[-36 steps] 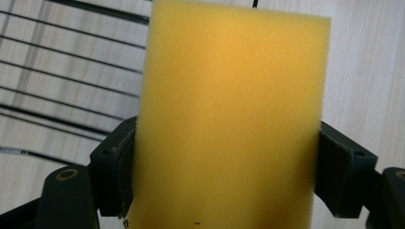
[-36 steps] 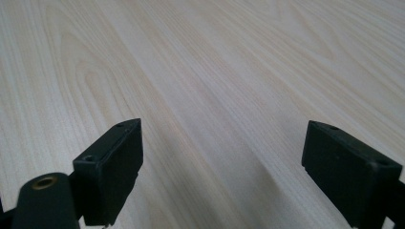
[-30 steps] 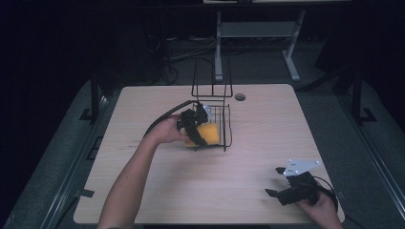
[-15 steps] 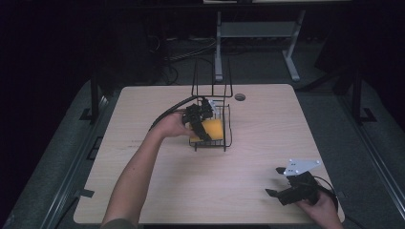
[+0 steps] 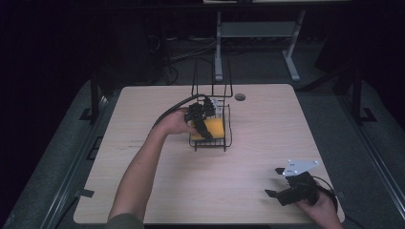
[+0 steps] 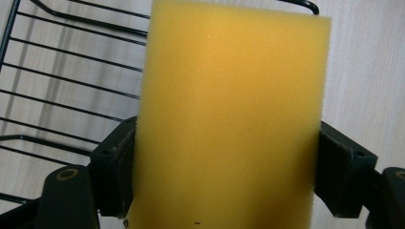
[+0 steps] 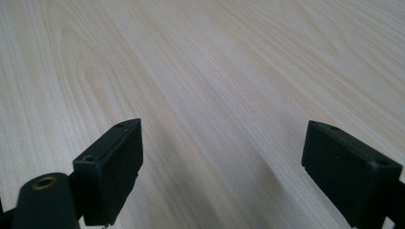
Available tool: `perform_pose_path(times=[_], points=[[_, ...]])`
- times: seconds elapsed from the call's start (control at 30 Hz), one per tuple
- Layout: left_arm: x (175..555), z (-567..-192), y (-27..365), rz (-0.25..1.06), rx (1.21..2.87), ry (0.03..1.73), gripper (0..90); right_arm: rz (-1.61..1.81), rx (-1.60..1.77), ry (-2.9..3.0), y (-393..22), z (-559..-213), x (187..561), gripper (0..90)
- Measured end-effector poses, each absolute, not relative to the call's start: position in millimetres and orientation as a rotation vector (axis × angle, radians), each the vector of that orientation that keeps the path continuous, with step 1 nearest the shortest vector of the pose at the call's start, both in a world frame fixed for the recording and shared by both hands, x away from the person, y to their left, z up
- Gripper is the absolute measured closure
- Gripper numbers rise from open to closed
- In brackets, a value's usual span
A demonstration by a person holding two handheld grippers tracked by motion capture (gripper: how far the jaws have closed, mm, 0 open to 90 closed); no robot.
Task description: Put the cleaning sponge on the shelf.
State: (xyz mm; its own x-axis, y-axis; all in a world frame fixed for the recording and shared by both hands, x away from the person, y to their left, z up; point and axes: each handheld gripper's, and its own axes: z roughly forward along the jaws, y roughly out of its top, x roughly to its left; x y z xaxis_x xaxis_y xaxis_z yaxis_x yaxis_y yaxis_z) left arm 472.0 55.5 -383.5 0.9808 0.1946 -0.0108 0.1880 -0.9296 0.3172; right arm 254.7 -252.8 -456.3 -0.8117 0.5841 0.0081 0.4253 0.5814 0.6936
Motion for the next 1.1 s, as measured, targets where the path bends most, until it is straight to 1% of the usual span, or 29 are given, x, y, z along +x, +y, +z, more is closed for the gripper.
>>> perform_pose_path(times=[0.6, 0.77, 0.93, 1.1], points=[[481, -398, 50, -0.002, 2.799, 0.297, 21.3, 1.056, 0.847, 2.588, -254, -456, 255, 13.7], [483, -401, 49, -0.033, 2.805, 0.308, 21.3, 1.061, 0.845, 2.585, -255, -456, 255, 13.7], [483, -404, 47, -0.019, 2.802, 0.313, 21.3, 1.062, 0.846, 2.584, -255, -455, 255, 13.7], [484, -407, 47, -0.033, 2.812, 0.315, 21.3, 1.061, 0.847, 2.586, -255, -455, 255, 13.7]])
